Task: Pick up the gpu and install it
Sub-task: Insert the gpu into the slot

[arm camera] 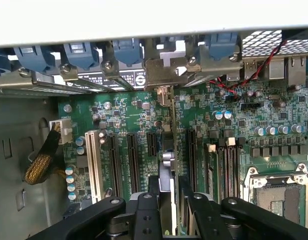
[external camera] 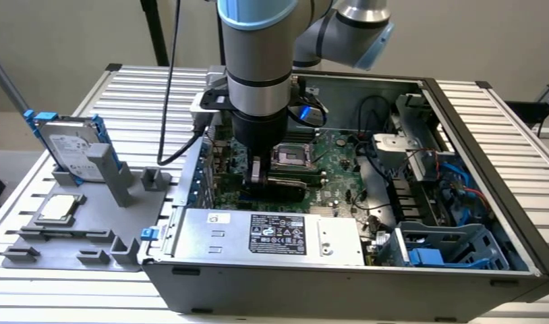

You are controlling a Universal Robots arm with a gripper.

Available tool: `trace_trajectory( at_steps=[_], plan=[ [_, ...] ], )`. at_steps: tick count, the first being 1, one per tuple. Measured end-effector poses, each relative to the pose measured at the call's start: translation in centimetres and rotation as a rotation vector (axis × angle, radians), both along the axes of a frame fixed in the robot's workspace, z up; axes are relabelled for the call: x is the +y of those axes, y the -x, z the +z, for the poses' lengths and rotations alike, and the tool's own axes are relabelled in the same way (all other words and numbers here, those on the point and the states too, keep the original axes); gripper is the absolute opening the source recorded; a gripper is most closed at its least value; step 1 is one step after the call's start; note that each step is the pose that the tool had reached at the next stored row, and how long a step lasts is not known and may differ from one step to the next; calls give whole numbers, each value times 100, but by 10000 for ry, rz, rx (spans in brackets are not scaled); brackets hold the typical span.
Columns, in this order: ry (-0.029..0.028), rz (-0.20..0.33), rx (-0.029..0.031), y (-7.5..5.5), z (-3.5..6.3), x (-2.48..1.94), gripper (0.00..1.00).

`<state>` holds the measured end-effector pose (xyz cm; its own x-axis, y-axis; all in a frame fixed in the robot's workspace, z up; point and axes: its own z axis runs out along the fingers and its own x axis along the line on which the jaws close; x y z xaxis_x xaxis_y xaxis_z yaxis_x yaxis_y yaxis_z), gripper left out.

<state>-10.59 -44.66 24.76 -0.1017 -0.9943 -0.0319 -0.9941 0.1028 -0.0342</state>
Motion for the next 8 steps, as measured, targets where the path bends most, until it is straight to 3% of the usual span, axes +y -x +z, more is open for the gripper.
trace_trajectory(
  at_steps=[8],
  plan=[
    [0,10,0,-5,0,-1,27]
  ],
)
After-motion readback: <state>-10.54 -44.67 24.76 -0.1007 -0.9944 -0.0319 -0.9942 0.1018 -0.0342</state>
